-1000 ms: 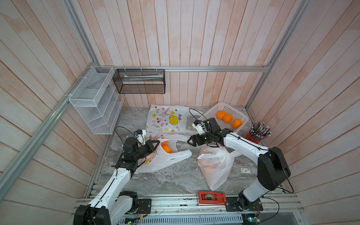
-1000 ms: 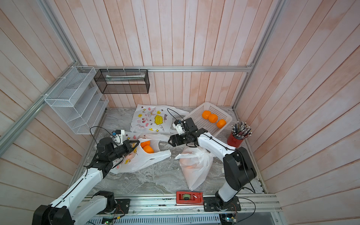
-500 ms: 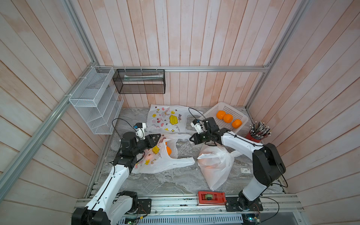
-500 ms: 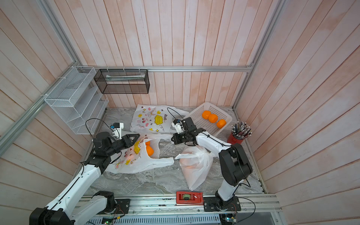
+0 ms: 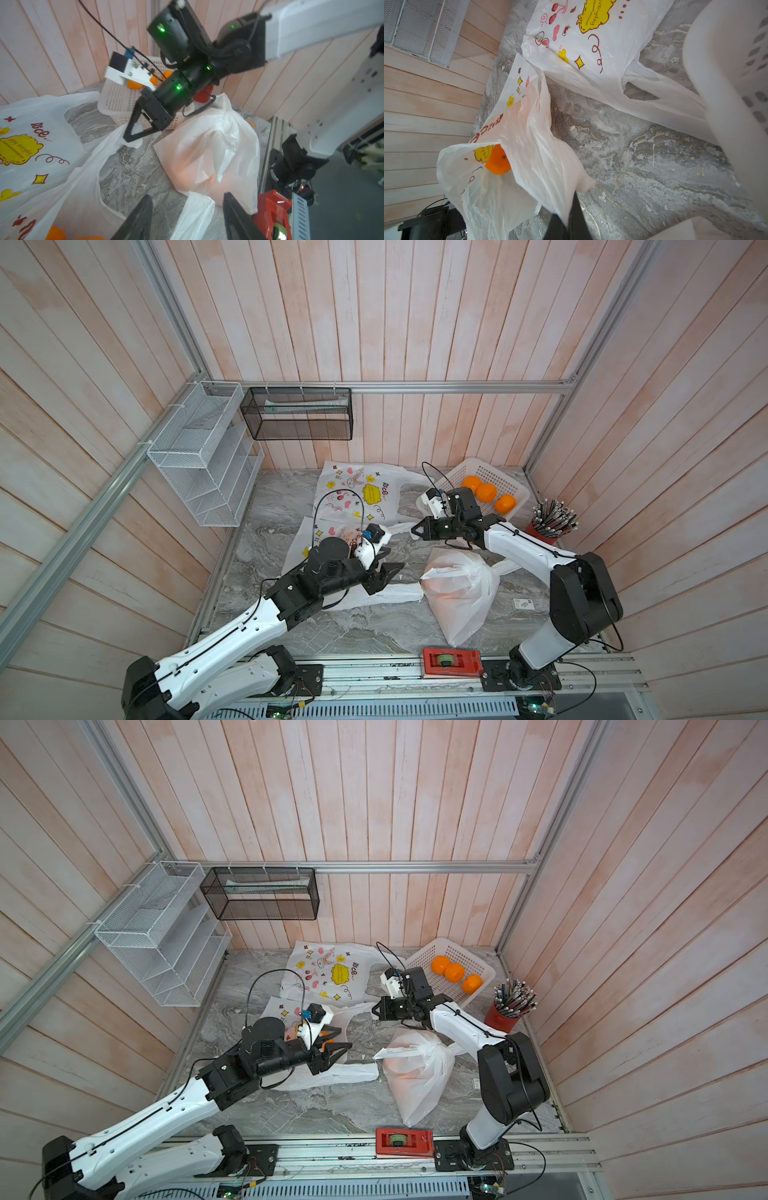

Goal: Place the oranges into plastic bags & tie knots
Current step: Adjust the plastic bag at the center of the board.

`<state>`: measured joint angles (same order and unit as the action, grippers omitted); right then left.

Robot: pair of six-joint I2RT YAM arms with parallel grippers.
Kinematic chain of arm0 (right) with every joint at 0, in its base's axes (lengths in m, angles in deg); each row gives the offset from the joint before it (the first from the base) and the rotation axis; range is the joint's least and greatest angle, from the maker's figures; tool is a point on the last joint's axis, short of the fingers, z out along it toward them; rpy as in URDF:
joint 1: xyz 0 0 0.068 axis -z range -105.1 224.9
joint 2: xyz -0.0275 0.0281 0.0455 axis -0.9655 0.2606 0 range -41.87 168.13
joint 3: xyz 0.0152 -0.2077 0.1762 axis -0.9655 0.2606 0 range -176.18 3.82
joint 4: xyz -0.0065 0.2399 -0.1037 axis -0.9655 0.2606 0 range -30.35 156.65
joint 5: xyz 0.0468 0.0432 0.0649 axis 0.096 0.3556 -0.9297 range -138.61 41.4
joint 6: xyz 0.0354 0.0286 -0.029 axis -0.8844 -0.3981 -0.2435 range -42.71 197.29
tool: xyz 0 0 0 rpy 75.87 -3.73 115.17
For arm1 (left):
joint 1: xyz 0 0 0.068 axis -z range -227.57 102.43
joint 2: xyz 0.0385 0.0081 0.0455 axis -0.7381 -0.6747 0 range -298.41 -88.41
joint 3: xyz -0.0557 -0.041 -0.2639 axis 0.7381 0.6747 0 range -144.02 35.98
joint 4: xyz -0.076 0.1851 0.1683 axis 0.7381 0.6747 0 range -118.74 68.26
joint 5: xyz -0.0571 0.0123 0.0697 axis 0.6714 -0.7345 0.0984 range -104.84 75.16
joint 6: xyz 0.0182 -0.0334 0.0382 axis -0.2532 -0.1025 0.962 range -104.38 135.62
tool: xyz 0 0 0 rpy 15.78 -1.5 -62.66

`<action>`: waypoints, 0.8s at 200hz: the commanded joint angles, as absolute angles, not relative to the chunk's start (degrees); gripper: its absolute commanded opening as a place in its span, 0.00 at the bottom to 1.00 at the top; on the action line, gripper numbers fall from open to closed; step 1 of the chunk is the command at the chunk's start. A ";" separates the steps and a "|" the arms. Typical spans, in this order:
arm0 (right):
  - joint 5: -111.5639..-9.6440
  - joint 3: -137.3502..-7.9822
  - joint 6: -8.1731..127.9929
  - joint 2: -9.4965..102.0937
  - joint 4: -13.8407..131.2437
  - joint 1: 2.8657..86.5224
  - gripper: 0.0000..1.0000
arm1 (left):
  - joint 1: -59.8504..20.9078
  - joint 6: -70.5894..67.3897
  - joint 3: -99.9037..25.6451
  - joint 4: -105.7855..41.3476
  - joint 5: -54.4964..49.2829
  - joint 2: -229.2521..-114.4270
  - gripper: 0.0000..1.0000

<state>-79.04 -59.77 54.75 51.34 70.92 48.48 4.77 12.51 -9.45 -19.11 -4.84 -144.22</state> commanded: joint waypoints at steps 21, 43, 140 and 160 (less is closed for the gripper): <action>-79.79 -58.34 53.90 49.04 70.02 48.71 0.00 | 20.92 19.34 -7.11 -15.72 -27.06 -148.88 0.73; -79.72 -57.34 53.65 48.49 69.03 48.70 0.00 | 26.07 19.27 -7.37 -15.53 -36.11 -154.62 0.78; -80.74 -55.18 53.35 46.71 67.94 48.44 0.00 | 29.34 20.68 -16.00 -11.95 -58.15 -179.43 0.86; -81.00 -55.15 53.30 46.56 67.90 48.35 0.00 | 29.42 21.64 -16.48 -12.55 -59.97 -181.58 0.81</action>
<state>-80.13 -55.81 53.44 48.22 68.60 48.46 29.11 20.22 -15.09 -13.08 -54.12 -179.46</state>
